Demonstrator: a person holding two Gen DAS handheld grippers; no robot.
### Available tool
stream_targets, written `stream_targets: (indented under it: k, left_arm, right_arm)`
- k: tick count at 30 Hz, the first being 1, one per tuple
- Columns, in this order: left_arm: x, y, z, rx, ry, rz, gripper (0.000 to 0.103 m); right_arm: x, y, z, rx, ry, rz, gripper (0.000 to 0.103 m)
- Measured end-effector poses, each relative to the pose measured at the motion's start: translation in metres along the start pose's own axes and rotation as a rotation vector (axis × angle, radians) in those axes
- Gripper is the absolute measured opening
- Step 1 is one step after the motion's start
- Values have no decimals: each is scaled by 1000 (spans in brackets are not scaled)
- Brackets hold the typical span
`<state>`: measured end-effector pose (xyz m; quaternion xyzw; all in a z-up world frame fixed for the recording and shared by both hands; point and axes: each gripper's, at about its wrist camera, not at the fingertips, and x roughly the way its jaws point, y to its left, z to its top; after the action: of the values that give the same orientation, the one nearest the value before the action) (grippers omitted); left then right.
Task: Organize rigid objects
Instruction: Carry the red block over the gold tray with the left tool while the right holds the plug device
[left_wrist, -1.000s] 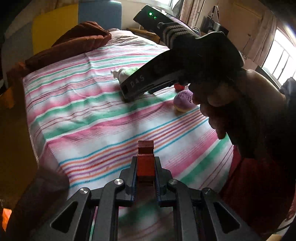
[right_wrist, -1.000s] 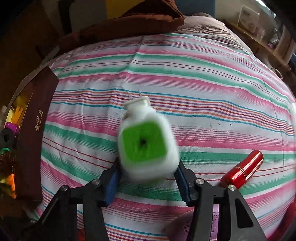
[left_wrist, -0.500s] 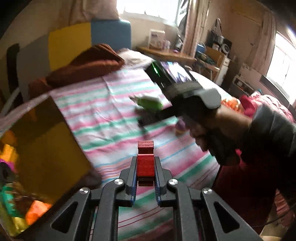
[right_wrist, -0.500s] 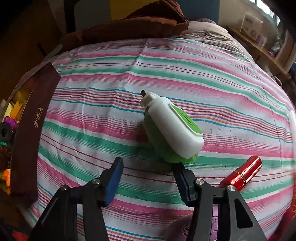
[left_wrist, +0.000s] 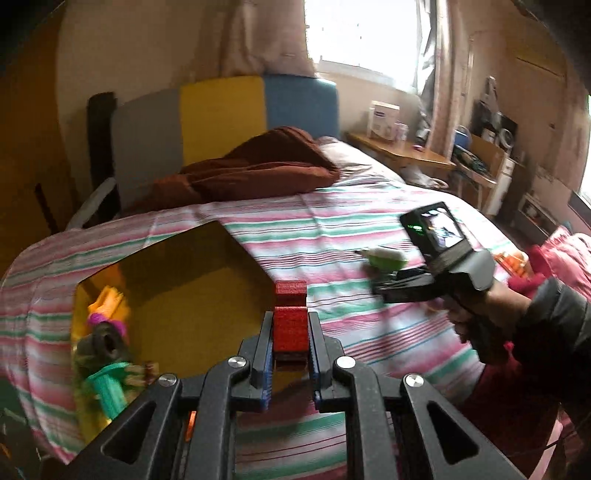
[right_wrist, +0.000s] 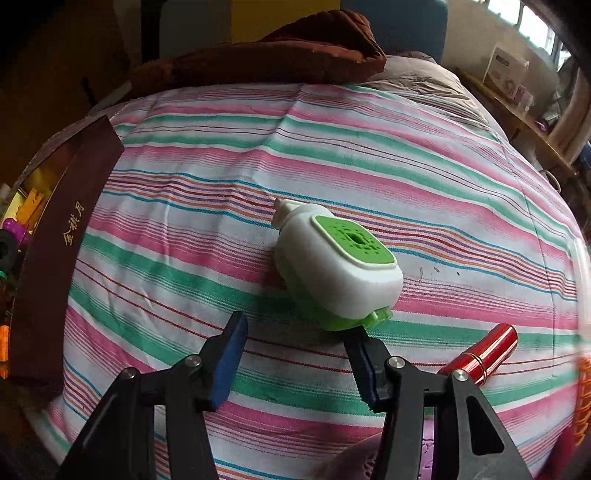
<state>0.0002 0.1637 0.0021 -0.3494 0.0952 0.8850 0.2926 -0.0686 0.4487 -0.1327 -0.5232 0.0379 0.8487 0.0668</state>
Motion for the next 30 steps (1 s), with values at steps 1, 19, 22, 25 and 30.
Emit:
stream_targets:
  k: [1,19,22,25,30]
  left_arm:
    - [1,4,-1,-7,1,7,14]
    - [4,65,-27,-136,49,87,14]
    - [8,83,-32,-211,78,42,14]
    - [13,112,-31,-318,105,-10,14]
    - [24,160,-15,-410,119,-25,14]
  right_arm:
    - [0,0,0,-2,-1,-1,54]
    - [-1,2,-1,-10,-9,-5,54]
    - [-1,6,-1,-32,-12,-23,53]
    - [-1,5,0,-33,-11,-23,53]
    - [-1,6,0,-42,-10,-25,53]
